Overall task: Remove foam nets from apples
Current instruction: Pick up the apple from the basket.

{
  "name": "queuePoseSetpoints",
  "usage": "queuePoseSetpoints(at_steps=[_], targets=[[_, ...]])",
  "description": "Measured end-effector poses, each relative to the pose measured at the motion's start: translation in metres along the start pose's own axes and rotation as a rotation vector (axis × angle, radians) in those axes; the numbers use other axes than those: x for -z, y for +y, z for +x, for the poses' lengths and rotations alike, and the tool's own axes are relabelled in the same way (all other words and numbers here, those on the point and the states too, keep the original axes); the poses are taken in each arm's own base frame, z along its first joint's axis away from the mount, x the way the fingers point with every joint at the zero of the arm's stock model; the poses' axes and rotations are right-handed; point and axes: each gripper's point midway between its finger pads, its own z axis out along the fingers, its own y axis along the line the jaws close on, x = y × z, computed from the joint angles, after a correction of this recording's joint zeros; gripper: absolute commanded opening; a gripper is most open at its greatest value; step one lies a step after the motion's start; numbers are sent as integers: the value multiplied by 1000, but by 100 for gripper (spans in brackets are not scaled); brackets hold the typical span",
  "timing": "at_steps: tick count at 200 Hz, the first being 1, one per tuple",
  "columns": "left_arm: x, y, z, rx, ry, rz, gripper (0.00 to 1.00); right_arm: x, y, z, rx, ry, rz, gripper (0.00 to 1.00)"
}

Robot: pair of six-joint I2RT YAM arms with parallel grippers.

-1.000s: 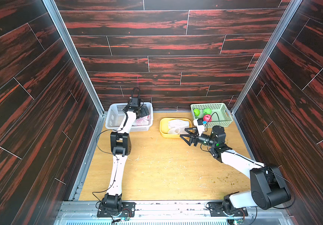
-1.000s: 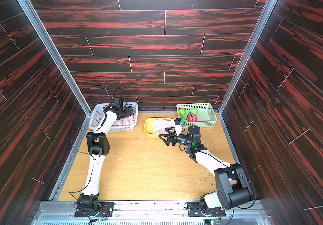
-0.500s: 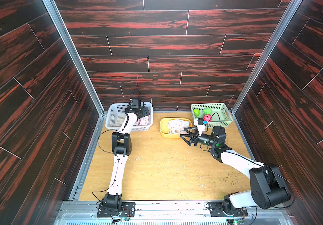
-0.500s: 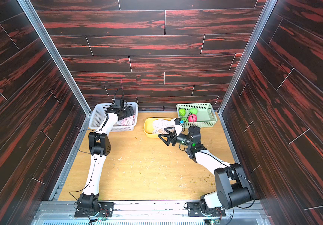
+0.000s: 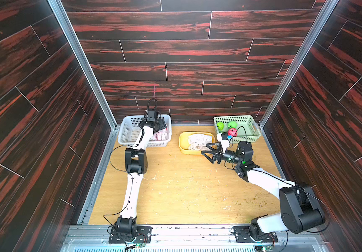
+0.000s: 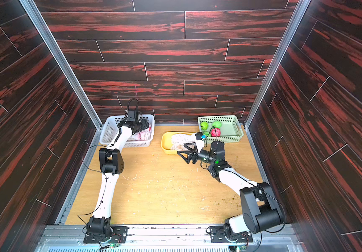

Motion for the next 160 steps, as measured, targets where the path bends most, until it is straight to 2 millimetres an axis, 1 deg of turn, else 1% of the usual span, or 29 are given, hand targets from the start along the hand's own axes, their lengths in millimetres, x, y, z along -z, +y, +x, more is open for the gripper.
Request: queuePoseSetpoints(at_steps=[47, 79, 95, 160], targets=[[7, 0, 1, -11, 11, -5, 66, 0, 0, 1, -6, 5, -1, 84], [16, -1, 0, -16, 17, -7, 66, 0, 0, 2, -9, 8, 0, 84], [22, -3, -4, -20, 11, -5, 67, 0, 0, 2, -9, 8, 0, 84], [57, -15, -23, -41, -25, 8, 67, 0, 0, 3, -12, 10, -1, 84]])
